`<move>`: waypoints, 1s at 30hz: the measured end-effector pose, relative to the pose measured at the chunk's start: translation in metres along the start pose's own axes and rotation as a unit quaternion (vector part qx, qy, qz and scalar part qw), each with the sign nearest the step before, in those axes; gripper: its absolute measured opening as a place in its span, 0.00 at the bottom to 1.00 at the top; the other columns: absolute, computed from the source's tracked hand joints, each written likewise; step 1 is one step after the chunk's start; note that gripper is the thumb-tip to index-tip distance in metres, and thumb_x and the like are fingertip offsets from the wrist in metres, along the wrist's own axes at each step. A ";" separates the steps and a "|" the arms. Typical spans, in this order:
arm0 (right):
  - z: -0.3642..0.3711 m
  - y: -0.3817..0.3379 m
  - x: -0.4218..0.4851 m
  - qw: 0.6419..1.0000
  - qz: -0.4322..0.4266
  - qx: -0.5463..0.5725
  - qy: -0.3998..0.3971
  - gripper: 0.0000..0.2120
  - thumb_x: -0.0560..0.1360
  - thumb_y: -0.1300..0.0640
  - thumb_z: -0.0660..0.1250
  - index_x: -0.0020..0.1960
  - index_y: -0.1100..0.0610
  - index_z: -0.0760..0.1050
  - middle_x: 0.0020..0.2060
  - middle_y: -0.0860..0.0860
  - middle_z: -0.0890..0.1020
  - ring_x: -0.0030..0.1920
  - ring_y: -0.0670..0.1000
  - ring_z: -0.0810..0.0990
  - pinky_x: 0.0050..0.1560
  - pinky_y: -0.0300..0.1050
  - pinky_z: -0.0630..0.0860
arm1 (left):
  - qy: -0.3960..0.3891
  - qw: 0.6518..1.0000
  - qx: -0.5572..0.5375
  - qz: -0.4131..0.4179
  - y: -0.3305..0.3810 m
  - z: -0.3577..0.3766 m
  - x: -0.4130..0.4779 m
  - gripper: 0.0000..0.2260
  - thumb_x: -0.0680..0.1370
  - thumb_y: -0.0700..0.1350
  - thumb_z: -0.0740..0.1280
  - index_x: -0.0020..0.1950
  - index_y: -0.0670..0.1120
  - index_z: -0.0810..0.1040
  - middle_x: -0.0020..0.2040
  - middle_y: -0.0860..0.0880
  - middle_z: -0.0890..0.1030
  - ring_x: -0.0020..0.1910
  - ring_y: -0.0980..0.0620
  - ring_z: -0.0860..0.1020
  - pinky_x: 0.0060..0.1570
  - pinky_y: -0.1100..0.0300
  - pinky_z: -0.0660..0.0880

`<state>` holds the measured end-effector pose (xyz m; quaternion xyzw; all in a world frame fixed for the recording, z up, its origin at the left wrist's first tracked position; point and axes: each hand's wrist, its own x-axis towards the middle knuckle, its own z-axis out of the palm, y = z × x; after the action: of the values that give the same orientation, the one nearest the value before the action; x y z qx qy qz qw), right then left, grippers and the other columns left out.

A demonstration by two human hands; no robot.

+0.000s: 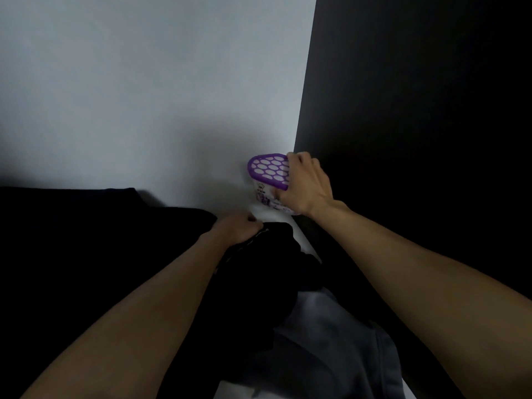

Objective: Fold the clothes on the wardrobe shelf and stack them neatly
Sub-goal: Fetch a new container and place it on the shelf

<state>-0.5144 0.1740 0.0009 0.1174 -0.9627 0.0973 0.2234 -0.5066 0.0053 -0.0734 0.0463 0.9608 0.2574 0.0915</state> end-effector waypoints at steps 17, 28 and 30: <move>0.076 0.017 0.032 0.988 0.009 -0.003 -0.151 0.36 0.70 0.40 0.74 0.69 0.59 0.67 0.64 0.57 0.74 0.66 0.58 0.71 0.60 0.51 0.74 | 0.033 0.993 -0.103 0.035 -0.013 0.015 0.023 0.35 0.66 0.59 0.64 0.73 0.59 0.61 0.70 0.54 0.74 0.70 0.45 0.71 0.73 0.38 0.59; 0.085 0.016 0.037 0.987 -0.043 -0.046 -0.149 0.32 0.75 0.43 0.68 0.70 0.61 0.64 0.66 0.60 0.75 0.65 0.60 0.73 0.68 0.52 0.67 | 0.046 0.997 -0.059 0.026 -0.011 0.018 0.024 0.34 0.68 0.62 0.56 0.75 0.60 0.59 0.73 0.51 0.73 0.70 0.44 0.71 0.71 0.39 0.61; 0.088 0.015 0.037 0.987 -0.044 -0.055 -0.141 0.32 0.76 0.44 0.67 0.72 0.61 0.63 0.67 0.60 0.73 0.66 0.60 0.72 0.69 0.53 0.65 | 0.053 0.996 -0.063 0.028 -0.013 0.019 0.024 0.33 0.69 0.62 0.57 0.75 0.60 0.60 0.73 0.53 0.73 0.71 0.45 0.71 0.71 0.40 0.62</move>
<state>-0.5871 0.1608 -0.0621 0.1598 -0.9824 0.0172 0.0953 -0.5267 0.0068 -0.0995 0.0532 0.9445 0.3220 0.0364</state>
